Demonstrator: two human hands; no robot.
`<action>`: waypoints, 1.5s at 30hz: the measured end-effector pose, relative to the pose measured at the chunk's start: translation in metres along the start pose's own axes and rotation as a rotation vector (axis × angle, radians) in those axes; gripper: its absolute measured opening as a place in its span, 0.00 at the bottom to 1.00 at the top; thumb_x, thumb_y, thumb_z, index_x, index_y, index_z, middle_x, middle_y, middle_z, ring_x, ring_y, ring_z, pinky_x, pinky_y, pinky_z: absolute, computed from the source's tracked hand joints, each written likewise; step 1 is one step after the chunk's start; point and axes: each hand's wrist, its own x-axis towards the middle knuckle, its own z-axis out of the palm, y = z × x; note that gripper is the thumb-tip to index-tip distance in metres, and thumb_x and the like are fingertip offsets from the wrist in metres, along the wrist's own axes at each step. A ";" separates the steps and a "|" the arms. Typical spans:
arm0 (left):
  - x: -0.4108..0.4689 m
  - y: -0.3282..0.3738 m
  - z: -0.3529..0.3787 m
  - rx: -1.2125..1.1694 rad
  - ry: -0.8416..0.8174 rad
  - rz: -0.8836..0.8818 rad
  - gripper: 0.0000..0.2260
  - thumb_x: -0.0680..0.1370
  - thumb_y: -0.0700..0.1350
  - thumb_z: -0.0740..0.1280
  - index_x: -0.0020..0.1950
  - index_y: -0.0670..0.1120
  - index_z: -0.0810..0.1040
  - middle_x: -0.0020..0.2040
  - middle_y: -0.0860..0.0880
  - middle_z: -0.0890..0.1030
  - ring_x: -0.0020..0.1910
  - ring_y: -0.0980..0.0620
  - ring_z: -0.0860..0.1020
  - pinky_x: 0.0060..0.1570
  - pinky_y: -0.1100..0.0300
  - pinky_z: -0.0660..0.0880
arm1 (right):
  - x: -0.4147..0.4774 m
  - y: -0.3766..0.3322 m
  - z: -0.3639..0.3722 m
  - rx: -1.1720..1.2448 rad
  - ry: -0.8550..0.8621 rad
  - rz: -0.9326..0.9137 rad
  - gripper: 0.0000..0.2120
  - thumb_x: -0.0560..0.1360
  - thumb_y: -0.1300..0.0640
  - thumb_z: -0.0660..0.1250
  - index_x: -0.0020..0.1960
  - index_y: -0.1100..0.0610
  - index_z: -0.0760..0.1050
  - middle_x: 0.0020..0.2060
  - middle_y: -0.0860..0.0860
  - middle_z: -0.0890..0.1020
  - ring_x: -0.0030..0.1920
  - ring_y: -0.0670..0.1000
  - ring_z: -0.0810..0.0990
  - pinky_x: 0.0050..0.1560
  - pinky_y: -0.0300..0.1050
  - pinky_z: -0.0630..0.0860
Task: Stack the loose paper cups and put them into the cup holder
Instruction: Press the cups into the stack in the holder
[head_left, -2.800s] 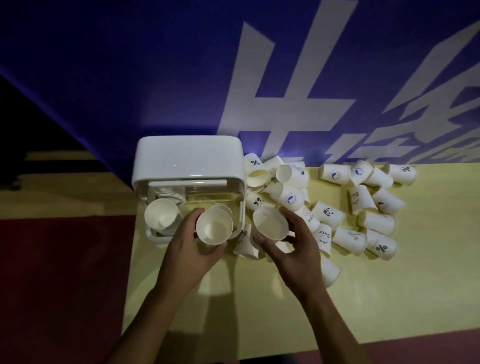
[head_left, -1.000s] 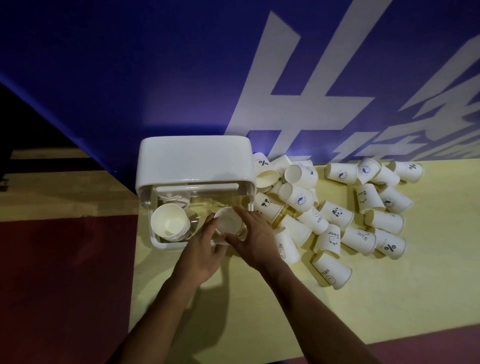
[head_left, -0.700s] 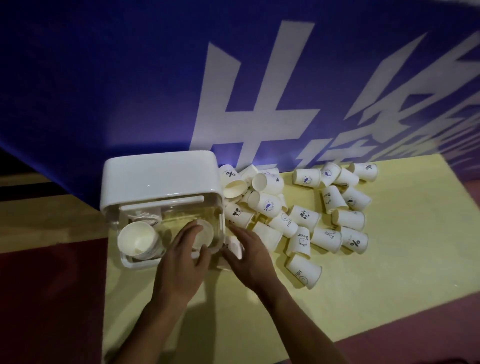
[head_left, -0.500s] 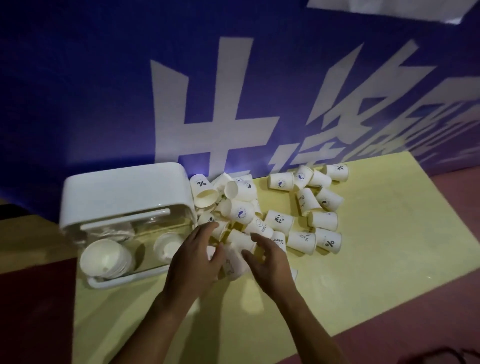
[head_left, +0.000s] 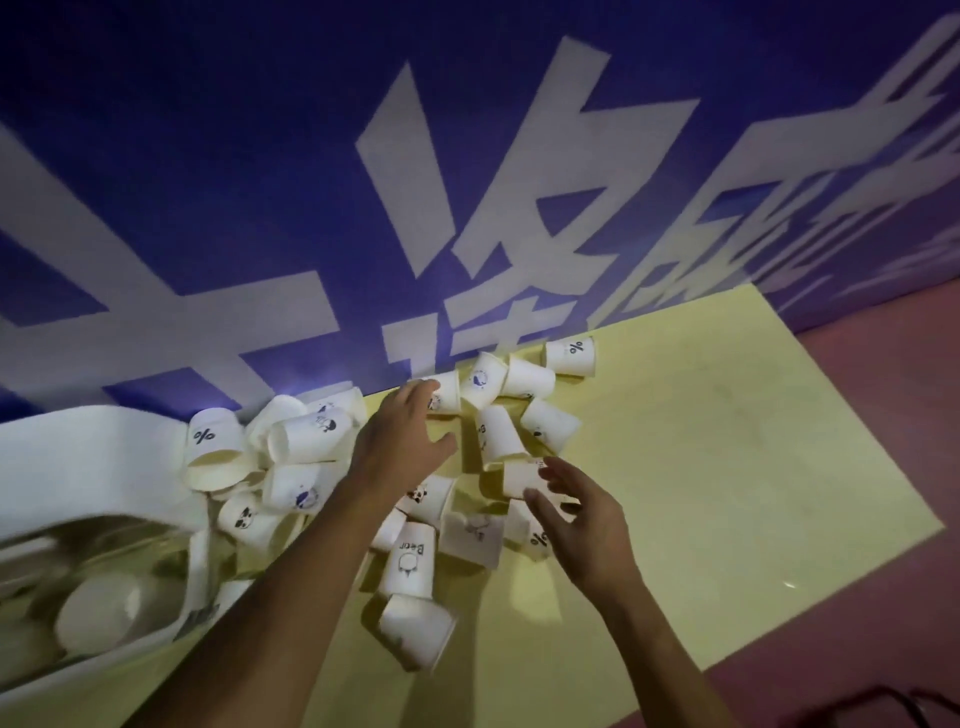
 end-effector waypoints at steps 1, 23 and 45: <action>0.015 0.002 0.004 0.035 -0.006 -0.004 0.31 0.76 0.54 0.73 0.77 0.50 0.67 0.74 0.49 0.72 0.70 0.46 0.72 0.61 0.51 0.74 | 0.006 0.007 -0.008 0.001 -0.004 0.005 0.21 0.77 0.49 0.74 0.68 0.48 0.78 0.55 0.40 0.84 0.56 0.41 0.81 0.50 0.26 0.73; 0.058 0.003 0.030 -0.062 0.030 -0.196 0.35 0.70 0.60 0.79 0.71 0.50 0.72 0.66 0.50 0.77 0.62 0.46 0.78 0.55 0.50 0.78 | 0.232 0.067 -0.074 -0.277 -0.037 0.001 0.37 0.71 0.51 0.80 0.76 0.57 0.69 0.70 0.55 0.75 0.66 0.56 0.76 0.67 0.52 0.74; -0.059 -0.015 0.002 -0.581 0.187 -0.168 0.32 0.62 0.64 0.80 0.61 0.57 0.73 0.58 0.59 0.80 0.56 0.57 0.80 0.54 0.48 0.81 | 0.130 0.000 -0.074 -0.209 0.097 -0.300 0.37 0.67 0.44 0.81 0.71 0.50 0.68 0.60 0.40 0.71 0.55 0.48 0.76 0.45 0.41 0.77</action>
